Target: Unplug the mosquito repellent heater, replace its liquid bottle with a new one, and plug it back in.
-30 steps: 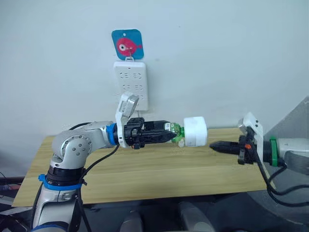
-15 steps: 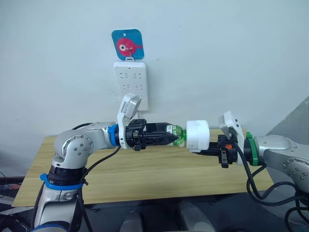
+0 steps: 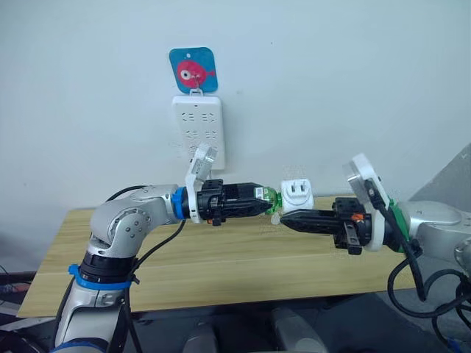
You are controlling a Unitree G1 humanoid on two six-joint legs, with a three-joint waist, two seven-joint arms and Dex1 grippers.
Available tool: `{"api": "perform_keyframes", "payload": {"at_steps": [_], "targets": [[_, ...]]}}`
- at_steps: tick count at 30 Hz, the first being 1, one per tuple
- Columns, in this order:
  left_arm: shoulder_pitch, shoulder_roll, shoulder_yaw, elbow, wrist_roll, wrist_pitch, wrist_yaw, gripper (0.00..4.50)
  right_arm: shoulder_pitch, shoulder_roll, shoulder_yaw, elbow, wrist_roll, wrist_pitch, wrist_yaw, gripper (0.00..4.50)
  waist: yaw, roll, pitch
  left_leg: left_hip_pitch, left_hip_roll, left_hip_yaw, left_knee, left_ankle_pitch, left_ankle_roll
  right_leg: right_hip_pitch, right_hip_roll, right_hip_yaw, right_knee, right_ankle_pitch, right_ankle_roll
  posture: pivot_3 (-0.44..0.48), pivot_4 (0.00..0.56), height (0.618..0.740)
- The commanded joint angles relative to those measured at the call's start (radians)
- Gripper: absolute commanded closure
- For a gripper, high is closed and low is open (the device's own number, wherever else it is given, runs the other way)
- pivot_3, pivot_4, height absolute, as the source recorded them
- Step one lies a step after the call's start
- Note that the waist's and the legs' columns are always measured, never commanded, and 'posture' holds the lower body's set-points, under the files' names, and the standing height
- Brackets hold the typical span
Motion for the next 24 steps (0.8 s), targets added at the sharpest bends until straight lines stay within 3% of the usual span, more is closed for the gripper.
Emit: {"api": "perform_keyframes", "payload": {"at_steps": [1, 10, 24], "targets": [[-0.002, 0.009, -0.004, -0.013, 0.022, -0.042, -0.033, 2.16, -0.036, -0.004, -0.018, -0.001, 0.068, -0.009, -0.051, 4.50, -0.003, 0.000, 0.000, 0.000, 0.000, 0.000, 0.000, 0.000, 0.000, 0.000, 0.000, 0.000, 0.000, 0.000, 0.000, -0.211, 0.060, 0.724], [0.023, 0.066, -0.056, -0.044, 0.070, -0.077, -0.137, 2.17, -0.125, 0.000, -0.003, 0.105, 0.158, 0.000, -0.145, 4.50, -0.015, 0.001, -0.002, 0.000, 0.000, 0.000, -0.001, 0.000, 0.000, 0.000, 0.000, 0.000, 0.000, 0.000, 0.000, -0.205, 0.059, 0.724], [0.006, 0.081, -0.015, -0.037, -0.028, 0.012, -0.161, 2.17, -0.156, -0.001, 0.028, 0.165, 0.027, 0.034, -0.109, 4.50, -0.015, 0.001, -0.002, 0.000, 0.000, 0.000, -0.001, 0.000, 0.000, 0.000, 0.000, 0.000, 0.000, 0.000, 0.000, -0.205, 0.058, 0.724]]}}
